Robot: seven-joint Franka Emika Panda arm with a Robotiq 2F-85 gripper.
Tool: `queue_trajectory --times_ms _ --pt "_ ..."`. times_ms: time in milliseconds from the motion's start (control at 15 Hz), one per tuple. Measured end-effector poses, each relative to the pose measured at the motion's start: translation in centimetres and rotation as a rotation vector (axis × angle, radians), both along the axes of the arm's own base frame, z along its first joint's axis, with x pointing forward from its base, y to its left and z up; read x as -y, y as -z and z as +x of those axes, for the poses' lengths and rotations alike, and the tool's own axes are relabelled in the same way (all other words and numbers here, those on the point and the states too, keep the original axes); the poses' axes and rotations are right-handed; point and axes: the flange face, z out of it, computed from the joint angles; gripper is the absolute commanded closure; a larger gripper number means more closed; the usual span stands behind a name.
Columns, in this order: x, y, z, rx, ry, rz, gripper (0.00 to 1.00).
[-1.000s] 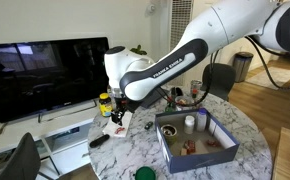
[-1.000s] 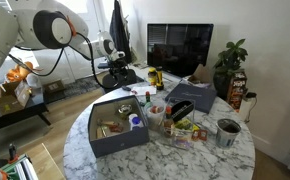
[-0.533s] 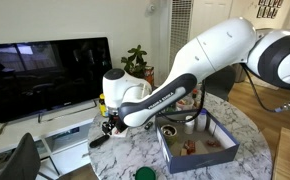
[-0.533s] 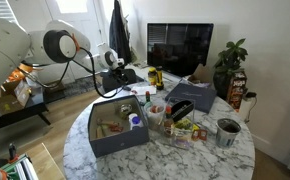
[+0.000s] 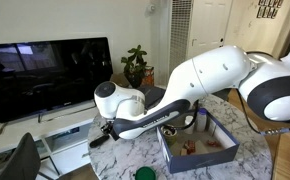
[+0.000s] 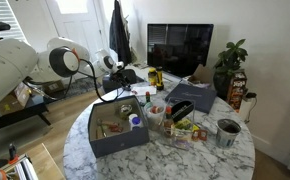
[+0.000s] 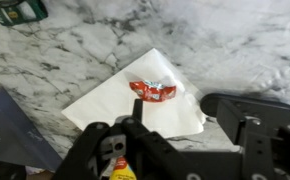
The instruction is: Pick up the ketchup packet and put it into the box
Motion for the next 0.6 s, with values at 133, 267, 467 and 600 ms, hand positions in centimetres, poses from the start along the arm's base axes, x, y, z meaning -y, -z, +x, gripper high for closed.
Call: queue_trajectory --times_ms 133,267,467,600 --pt "1.3 0.7 0.5 -0.037 0.037 -0.054 0.06" --pt "2.3 0.9 0.9 -0.068 0.055 -0.088 0.00" --pt "2.8 0.0 1.2 -0.123 0.071 -0.086 0.00" --pt "2.9 -0.1 1.2 -0.121 0.071 -0.087 0.00"
